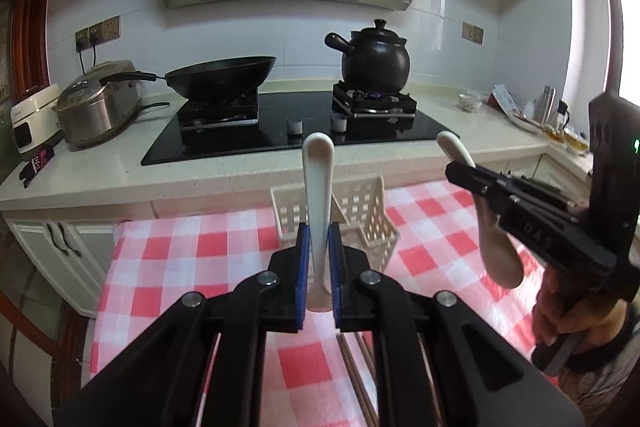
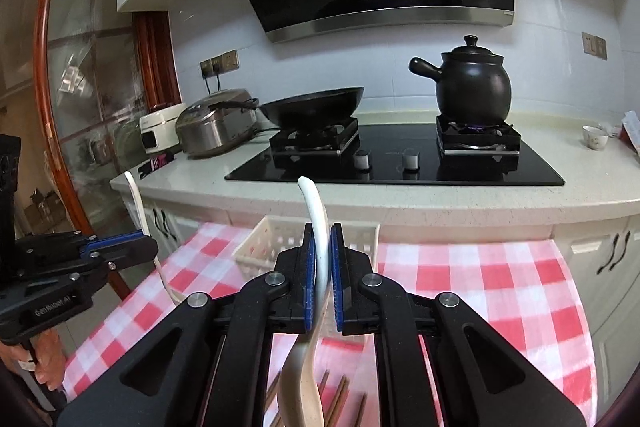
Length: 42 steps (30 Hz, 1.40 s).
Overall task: Organize utensils
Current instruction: 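Lower both spoons into the white basket and open both grippers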
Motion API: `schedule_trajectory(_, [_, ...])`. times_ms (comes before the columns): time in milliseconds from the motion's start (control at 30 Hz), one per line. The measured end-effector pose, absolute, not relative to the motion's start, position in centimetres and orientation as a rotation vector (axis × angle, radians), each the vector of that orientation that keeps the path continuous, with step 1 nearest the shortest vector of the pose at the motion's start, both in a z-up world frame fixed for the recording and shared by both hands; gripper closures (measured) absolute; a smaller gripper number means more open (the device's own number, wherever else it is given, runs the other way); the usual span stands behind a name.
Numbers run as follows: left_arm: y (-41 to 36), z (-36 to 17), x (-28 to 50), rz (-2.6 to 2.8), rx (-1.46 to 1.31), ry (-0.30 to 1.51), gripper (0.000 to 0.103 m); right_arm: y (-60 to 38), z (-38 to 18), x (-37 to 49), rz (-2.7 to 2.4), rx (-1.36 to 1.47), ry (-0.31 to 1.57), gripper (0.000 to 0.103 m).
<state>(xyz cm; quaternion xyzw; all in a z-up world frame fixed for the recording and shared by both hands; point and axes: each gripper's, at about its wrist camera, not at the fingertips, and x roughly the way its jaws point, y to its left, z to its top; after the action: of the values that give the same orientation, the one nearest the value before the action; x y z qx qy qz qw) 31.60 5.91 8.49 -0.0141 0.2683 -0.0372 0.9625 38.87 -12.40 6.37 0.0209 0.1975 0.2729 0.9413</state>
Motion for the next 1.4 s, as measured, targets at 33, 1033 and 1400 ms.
schedule_trajectory(33, [6.1, 8.8, 32.1, -0.076, -0.034, 0.541, 0.094, -12.2, 6.5, 39.4, 0.556, 0.042, 0.398, 0.095])
schedule_trajectory(1033, [8.3, 5.7, 43.1, -0.067, -0.100, 0.574, 0.094, -9.0, 4.1, 47.2, 0.526, 0.001, 0.420, 0.095])
schedule_trajectory(1400, [8.5, 3.1, 43.8, -0.058, -0.101, 0.605, 0.092, -9.1, 1.1, 48.7, 0.523, 0.021, 0.504, 0.092])
